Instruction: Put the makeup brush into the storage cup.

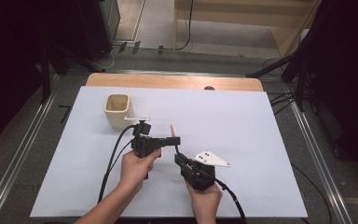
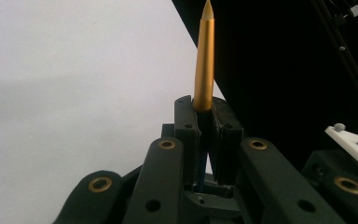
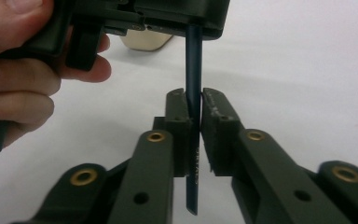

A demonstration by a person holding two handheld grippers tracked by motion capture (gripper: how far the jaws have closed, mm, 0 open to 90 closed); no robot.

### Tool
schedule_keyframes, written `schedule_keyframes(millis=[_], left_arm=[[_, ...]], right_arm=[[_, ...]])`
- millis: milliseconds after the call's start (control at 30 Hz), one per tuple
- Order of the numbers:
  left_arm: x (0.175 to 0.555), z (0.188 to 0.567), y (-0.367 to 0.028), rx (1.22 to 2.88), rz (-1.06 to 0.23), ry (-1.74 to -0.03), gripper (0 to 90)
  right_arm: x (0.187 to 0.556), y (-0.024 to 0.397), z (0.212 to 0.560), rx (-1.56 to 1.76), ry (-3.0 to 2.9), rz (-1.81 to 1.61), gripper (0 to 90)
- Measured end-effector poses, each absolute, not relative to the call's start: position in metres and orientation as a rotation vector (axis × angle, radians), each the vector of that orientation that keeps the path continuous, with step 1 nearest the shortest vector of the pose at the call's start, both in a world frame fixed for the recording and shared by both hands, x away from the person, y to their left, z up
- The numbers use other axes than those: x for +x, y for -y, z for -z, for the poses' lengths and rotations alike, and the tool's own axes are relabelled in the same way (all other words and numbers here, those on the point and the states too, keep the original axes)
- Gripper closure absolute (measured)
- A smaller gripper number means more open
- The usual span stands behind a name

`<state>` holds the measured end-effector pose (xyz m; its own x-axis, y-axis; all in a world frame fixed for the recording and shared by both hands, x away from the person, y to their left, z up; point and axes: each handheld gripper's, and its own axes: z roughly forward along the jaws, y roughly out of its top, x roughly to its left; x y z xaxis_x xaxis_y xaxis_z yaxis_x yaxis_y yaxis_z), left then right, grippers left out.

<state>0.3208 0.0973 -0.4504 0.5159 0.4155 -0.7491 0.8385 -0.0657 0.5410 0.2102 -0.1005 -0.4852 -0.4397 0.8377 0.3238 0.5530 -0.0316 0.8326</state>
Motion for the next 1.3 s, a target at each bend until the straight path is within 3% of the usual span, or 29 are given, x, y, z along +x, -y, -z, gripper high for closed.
schedule_keyframes(millis=[233,433,667,833,1033,1300], left_arm=[[0.324,0.44,-0.103,1.754,0.418,-1.047,83.9],[0.325,0.439,-0.104,1.793,0.403,-1.037,83.8],[0.327,0.437,-0.105,1.851,0.402,-1.005,83.8],[0.328,0.435,-0.106,1.894,0.398,-0.972,83.8],[0.331,0.435,-0.107,1.929,0.439,-0.924,83.6],[0.331,0.432,-0.109,1.966,0.478,-0.837,83.4]], right_arm=[[0.216,0.104,0.475,1.448,-2.058,-1.471,57.3],[0.223,0.107,0.475,1.415,-2.146,-1.47,43.7],[0.228,0.106,0.47,1.356,-2.258,-1.468,37.7],[0.236,0.109,0.467,1.342,-2.323,-1.487,27.0],[0.245,0.109,0.463,1.302,-2.44,-1.549,26.1],[0.252,0.11,0.459,1.202,-2.527,-1.547,32.9]])
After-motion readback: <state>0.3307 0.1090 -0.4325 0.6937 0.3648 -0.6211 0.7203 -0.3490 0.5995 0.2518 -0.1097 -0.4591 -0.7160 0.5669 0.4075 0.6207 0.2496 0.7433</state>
